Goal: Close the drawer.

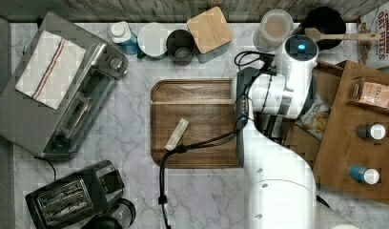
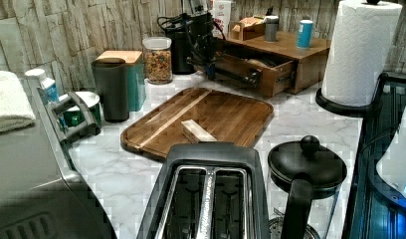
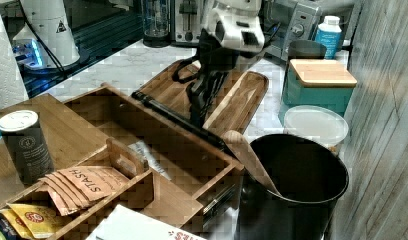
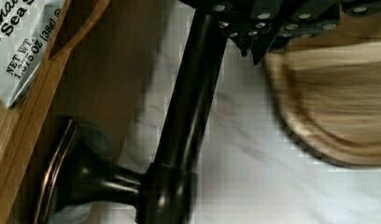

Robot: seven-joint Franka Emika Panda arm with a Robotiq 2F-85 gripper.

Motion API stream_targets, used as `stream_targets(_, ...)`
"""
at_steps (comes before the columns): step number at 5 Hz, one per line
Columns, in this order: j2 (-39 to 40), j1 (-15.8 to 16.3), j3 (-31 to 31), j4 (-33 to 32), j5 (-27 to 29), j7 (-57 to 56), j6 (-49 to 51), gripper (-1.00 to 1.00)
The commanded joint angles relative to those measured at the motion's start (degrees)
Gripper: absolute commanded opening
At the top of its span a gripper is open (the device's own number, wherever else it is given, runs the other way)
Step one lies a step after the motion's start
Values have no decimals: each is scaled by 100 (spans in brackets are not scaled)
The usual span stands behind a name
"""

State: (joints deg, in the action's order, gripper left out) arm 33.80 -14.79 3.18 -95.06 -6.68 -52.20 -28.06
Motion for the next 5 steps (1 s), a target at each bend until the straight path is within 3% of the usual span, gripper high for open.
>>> stream_targets(1,-185,-1416,1145,629,-315,-167,-570,-100)
stream_targets(2,-371,-1439,1220,243,-589,219,-1065,-100)
stream_targets(5,-371,-1433,1226,243,-585,218,-1066,-100)
